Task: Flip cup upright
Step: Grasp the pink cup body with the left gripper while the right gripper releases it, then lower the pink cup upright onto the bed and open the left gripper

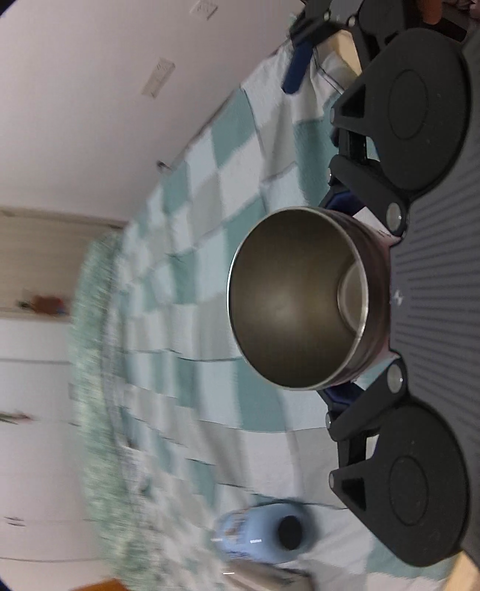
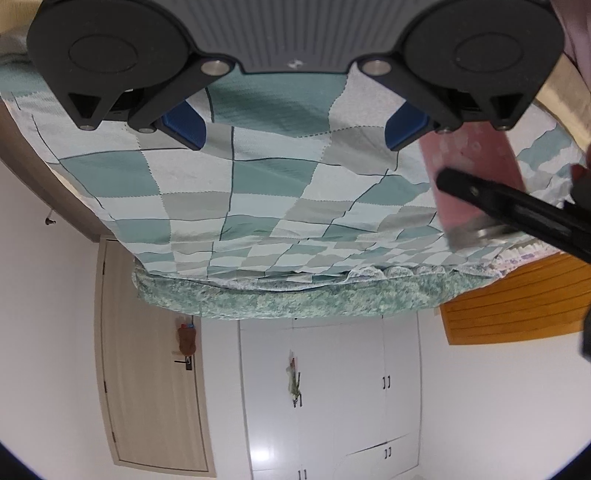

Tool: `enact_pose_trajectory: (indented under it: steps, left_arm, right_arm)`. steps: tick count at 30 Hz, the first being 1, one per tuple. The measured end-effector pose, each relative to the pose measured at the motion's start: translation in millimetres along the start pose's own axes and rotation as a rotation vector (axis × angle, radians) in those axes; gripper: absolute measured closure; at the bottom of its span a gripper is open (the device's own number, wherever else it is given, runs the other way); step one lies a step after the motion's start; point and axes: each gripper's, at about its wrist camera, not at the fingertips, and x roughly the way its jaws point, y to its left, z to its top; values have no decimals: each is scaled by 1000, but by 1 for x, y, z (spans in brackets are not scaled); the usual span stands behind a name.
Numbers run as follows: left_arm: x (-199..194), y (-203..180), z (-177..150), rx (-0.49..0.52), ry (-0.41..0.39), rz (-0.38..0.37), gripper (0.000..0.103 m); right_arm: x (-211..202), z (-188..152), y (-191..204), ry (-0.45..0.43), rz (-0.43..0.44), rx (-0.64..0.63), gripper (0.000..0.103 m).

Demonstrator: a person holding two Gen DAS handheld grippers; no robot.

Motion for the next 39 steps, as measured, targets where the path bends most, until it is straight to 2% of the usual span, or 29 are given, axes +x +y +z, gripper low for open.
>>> enact_pose_trajectory:
  steps: [5,8,11,15,16,17,20,23,24,25,29,33,39]
  left_arm:
    - [-8,-11,19,33,-128,-13,18]
    - [4,-18,25,51,-178,11,18]
    - [30,-21,22,54,-156,35,18]
    - [81,-14,2,38,-37,53,18]
    - [82,-15,-5,48,-100,53,18]
    - [82,-17,-8,85,-125,44,18]
    - [81,-18,-7,93,-122,44,18]
    - [80,-10,-5,53,-114,36,16]
    - [79,-7,-4,45,-116,27,3]
    - [75,-5,-4,46,-124,14,0]
    - [41,1,-6,43,-194,-24,0]
    - [-8,18,-5,17,-276,-66,0]
    - [-78,67,-30,5,-365,-26,0]
  right_arm:
    - [-4,-6,-5,-25,-13,39,0]
    - [-7,-8,-7,-45,-16,61,0]
    - [-8,-9,-9,-62,-19,76,0]
    - [-6,-11,-10,-63,-25,80,0]
    - [-6,-12,-10,-62,-26,83,0]
    - [-6,-13,-10,-62,-25,86,0]
    - [-6,-13,-8,-63,-27,81,0]
    - [-7,-11,-6,-65,-33,76,0]
    - [-8,-10,-5,-66,-35,74,0]
    - [-9,-10,-4,-68,-36,73,0]
    - [-17,-8,4,-75,-40,62,0]
    - [-29,-5,19,-90,-38,50,0]
    - [-50,-7,54,-123,-26,40,0]
